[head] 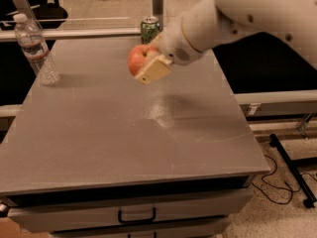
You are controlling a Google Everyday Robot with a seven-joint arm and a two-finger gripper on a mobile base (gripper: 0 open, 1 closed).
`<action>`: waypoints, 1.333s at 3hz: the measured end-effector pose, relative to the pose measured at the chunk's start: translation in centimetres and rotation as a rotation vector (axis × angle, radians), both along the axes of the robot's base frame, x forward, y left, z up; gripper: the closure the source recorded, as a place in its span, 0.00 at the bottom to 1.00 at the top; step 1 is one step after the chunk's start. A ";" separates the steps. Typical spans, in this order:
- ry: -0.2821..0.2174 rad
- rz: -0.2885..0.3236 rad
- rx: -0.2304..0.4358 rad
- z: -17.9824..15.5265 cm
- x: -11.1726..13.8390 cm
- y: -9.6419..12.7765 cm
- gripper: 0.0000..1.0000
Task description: Move apple near water bottle
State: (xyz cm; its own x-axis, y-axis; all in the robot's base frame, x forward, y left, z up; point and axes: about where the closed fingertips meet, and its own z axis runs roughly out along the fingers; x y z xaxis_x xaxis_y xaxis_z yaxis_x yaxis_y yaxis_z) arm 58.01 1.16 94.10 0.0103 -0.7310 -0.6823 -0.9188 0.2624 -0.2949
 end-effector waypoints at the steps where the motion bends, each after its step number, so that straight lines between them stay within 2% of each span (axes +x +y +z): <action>1: -0.028 0.060 0.017 -0.4 2.5 7.0 1.00; 2: -0.037 0.058 0.027 -2.0 5.3 12.2 1.00; 3: -0.029 0.031 0.035 -3.3 7.5 15.0 1.00; 4: -0.010 0.007 0.046 -4.8 9.5 18.8 1.00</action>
Offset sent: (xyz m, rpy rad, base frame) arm 0.0907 0.1801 -0.0391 0.0440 -0.0453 0.0393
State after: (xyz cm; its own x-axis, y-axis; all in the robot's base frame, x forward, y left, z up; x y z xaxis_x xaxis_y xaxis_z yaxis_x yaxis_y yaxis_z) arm 67.52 19.97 89.26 0.0218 -0.6984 -0.7154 -0.9177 0.2700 -0.2915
